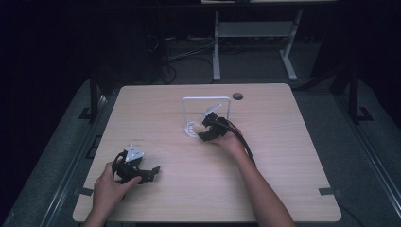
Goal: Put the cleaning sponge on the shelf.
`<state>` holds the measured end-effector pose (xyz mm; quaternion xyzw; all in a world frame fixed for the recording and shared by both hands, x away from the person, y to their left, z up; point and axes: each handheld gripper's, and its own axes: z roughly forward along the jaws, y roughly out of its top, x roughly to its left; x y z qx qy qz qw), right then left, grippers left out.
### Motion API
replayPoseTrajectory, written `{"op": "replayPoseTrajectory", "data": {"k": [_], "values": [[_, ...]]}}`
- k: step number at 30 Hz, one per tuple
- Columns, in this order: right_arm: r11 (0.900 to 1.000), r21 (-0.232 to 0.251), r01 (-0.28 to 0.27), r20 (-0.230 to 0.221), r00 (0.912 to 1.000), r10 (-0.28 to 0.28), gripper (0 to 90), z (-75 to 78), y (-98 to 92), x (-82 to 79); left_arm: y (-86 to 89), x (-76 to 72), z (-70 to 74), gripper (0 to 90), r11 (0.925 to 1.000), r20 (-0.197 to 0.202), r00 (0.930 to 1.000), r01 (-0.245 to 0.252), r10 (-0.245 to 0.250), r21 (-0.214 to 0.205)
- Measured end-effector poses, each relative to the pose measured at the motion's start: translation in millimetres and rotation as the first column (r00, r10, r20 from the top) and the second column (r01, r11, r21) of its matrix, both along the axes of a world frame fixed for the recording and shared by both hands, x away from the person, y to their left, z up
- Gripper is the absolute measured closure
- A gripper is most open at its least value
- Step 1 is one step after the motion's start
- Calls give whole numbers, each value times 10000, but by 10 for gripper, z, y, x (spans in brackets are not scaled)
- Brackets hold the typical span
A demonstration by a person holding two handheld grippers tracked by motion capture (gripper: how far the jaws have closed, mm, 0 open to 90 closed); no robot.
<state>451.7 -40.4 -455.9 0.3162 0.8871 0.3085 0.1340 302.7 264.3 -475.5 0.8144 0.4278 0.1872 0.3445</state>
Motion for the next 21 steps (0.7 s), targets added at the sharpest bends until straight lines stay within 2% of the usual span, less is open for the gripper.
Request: {"op": "replayPoseTrajectory", "data": {"k": [9,13,21], "values": [[9998,207,60,-38,10000,-59,336,28,-15,-8,0,0,0,126,10000,-3,10000,1,-1,-3],[9987,509,71,64,10000,-74,318,112,-48,-38,0,0,0,126,10000,-1,10000,3,-3,4],[9971,754,-59,475,9989,23,337,350,-127,-187,1,0,0,126,10000,2,10000,1,-1,17]]}}
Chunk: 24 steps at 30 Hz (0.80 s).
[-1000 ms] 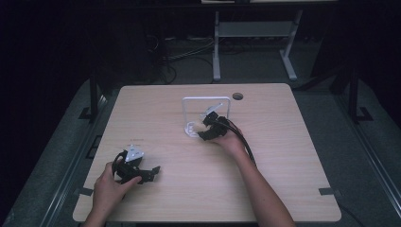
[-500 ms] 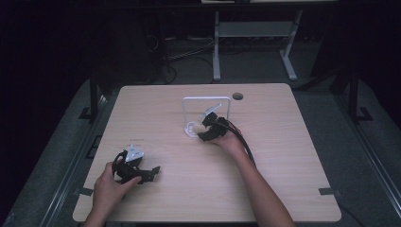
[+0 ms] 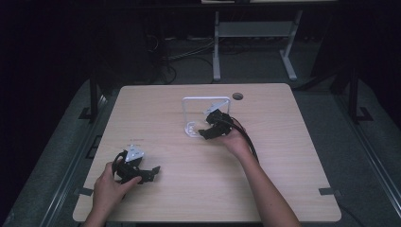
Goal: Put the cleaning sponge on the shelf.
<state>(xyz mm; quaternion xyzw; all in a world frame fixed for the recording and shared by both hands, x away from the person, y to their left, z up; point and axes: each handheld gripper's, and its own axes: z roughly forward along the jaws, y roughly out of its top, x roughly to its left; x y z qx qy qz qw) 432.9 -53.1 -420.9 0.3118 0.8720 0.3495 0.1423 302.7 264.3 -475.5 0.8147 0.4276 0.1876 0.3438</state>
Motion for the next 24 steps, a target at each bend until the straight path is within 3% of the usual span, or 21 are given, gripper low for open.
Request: {"op": "replayPoseTrajectory", "data": {"k": [5,10,13,24], "values": [[9994,261,-231,156,9996,227,531,106,-63,-159,-1,0,0,126,10000,0,10000,0,0,-15],[9971,460,-607,43,9982,605,774,66,-110,-274,-1,0,0,126,10000,3,10000,1,-1,-15],[9954,528,-803,-91,9967,808,874,22,-124,-317,-1,0,-2,126,10000,20,10000,-4,4,-30],[9935,621,-951,-553,9936,985,898,-142,-130,-365,1,0,-1,126,10000,14,10000,12,-12,-3]]}}
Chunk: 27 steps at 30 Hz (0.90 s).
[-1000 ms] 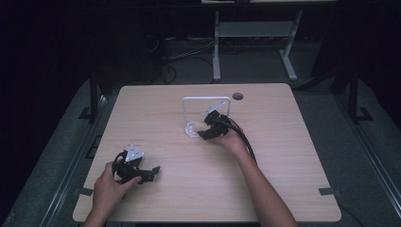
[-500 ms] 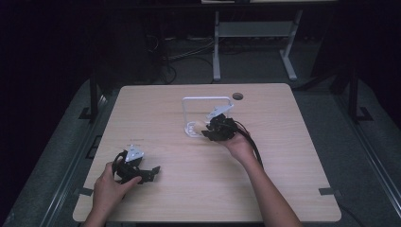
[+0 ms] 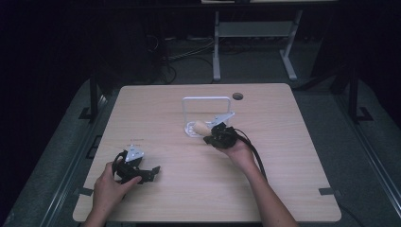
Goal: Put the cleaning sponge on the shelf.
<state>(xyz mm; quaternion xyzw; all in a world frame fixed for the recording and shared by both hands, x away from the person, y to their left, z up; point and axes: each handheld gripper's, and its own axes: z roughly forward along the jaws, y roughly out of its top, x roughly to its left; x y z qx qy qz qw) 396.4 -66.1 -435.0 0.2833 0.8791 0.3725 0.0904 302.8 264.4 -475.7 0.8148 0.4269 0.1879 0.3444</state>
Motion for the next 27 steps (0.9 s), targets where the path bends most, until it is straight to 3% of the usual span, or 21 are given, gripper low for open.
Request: {"op": "replayPoseTrajectory", "data": {"k": [9,27], "values": [[10000,-69,-1,-183,9998,-1,898,-112,16,25,0,0,0,126,10000,-2,10000,1,-1,0],[9963,-336,785,-283,9964,-795,898,-198,-141,156,0,0,0,126,10000,-1,10000,-1,1,-1]]}}
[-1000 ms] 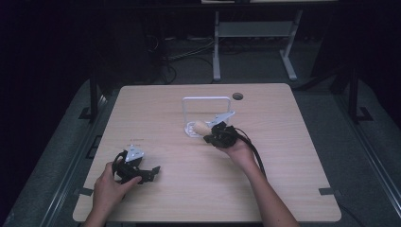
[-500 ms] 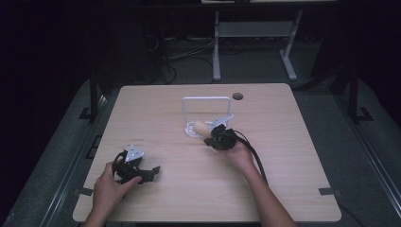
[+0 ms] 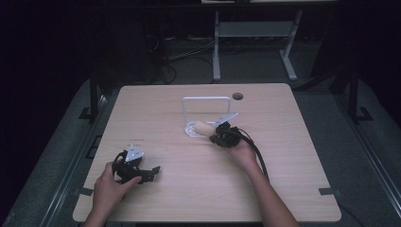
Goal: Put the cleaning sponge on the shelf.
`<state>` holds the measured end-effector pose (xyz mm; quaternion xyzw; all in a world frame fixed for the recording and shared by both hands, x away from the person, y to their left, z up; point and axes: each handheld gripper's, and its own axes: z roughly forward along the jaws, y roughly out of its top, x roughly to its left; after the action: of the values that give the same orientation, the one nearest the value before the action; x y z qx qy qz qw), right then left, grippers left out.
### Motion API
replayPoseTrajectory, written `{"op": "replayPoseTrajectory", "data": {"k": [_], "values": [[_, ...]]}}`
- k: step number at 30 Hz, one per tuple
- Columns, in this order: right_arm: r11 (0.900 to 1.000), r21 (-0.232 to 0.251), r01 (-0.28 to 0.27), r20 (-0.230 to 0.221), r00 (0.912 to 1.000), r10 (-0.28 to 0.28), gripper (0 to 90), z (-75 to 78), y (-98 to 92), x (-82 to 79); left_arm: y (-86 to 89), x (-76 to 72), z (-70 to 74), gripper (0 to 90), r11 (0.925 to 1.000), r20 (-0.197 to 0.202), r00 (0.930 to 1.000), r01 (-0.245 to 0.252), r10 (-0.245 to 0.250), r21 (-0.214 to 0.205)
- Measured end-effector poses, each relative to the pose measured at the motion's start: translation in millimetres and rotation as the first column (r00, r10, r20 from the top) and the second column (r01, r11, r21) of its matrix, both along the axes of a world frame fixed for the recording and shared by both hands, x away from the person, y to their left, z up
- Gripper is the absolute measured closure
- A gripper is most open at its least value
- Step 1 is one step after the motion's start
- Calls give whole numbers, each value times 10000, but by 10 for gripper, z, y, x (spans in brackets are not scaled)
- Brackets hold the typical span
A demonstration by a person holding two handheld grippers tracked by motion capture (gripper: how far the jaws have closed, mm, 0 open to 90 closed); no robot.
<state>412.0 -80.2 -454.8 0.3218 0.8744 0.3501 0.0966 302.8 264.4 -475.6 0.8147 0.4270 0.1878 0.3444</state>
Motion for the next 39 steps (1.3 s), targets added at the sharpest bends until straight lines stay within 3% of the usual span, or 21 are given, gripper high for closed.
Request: {"op": "replayPoseTrajectory", "data": {"k": [20,31,39], "values": [[9952,-247,943,373,9949,-933,898,10,-142,140,-2,0,-1,126,10000,2,10000,-14,14,-29],[9961,-85,882,264,9958,-880,897,24,-155,122,-3,-1,-1,126,10000,18,10000,-34,34,-45],[9972,14,749,344,9966,-749,854,59,-193,12,-2,0,-1,126,10000,13,10000,-20,20,-23]]}}
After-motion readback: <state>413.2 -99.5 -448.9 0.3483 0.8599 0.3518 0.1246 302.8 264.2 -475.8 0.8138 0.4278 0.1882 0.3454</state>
